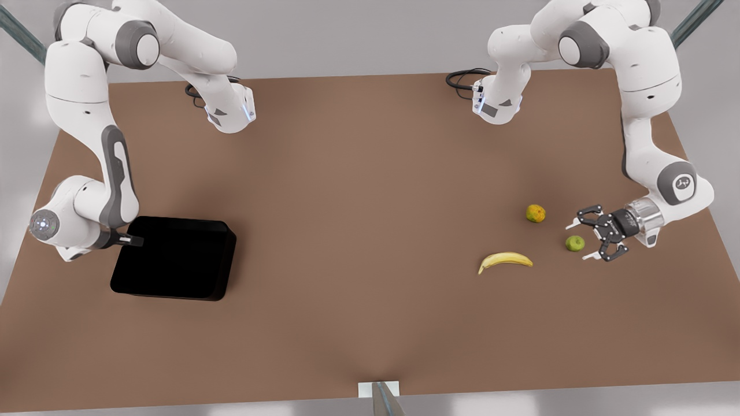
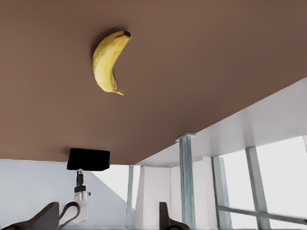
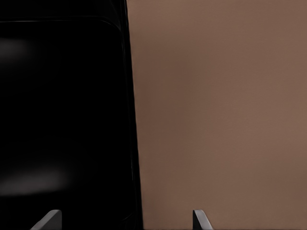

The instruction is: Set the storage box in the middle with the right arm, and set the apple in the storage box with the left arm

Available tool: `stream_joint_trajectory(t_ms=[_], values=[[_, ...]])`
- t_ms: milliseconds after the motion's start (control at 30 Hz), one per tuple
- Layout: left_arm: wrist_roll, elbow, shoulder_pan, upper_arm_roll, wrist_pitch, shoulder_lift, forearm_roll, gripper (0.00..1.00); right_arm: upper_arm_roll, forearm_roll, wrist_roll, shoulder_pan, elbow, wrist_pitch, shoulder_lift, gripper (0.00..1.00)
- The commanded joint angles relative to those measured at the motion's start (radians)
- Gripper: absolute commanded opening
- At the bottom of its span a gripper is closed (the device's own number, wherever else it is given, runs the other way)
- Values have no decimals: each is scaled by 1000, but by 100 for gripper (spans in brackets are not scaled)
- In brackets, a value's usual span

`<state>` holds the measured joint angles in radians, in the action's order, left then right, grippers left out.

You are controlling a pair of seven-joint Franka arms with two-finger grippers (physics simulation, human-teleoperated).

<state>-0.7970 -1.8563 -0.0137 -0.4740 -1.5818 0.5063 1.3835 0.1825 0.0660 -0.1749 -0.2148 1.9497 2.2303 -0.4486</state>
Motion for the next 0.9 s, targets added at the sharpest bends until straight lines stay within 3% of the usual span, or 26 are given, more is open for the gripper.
stream_joint_trajectory(t_ms=[0, 300, 433, 500, 533, 567, 867], values=[[8, 0, 0, 0, 2, 3, 43, 100, 0, 0, 0, 0, 0, 0, -4, 100], [205, 9, -46, -43, 138, 121, 42, 100, 0, 0, 2, -17, -6, 69, -88, 100], [252, 8, -48, -43, 118, 167, 54, 100, 0, 0, -2, -17, -11, 51, -88, 75], [251, 32, -84, -43, 117, 201, 71, 100, -2, 1, -3, -17, -14, 43, -88, 54], [249, 32, -91, -43, 118, 208, 72, 100, -2, 1, -5, -17, -15, 42, -88, 38], [251, 32, -98, -43, 120, 218, 74, 100, -2, 1, -5, -17, -15, 40, -88, 29], [251, 55, -121, -43, 83, 274, 91, 100, -5, 3, -34, -17, -17, 35, -90, 21]])
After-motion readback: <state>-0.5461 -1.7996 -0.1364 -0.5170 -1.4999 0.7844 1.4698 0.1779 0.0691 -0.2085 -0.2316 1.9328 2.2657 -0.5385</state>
